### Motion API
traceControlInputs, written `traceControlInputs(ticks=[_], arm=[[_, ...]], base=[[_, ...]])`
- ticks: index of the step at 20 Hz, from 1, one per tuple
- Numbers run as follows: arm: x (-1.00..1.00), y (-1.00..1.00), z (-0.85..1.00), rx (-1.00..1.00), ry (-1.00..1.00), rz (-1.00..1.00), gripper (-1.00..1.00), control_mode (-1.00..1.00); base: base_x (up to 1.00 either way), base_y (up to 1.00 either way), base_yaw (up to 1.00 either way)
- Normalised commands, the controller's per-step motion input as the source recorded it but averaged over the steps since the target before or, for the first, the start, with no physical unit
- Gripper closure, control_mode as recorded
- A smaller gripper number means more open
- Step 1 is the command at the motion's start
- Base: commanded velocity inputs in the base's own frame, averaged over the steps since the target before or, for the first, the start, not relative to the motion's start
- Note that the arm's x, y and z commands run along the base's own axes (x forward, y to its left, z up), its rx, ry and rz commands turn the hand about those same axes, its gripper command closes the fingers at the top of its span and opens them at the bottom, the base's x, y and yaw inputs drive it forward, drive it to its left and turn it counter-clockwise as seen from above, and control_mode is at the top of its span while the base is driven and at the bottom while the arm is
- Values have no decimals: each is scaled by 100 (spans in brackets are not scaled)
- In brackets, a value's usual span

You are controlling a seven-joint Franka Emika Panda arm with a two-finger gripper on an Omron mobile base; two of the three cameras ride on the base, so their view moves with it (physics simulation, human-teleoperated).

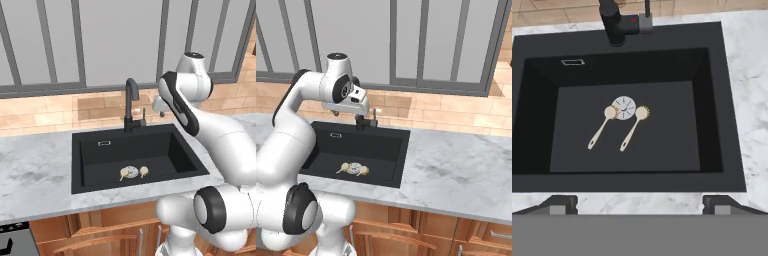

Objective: Pick up the dish brush and dish brush from the sink, and place them back in the cabinet, and close the cabinet doors.

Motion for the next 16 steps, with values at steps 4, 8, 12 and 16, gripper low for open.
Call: traceControlInputs(ticks=[4, 8, 12, 16], arm=[[14, 0, -1, 0, 5, 0, -100, -100], [11, 0, -8, 0, 2, 0, -100, -100], [0, 0, -8, 1, 1, 0, -100, -100], [0, 0, -12, 1, 0, 0, -100, -100]], base=[[0, 0, 0], [0, 0, 0], [0, 0, 0], [0, 0, 0]])
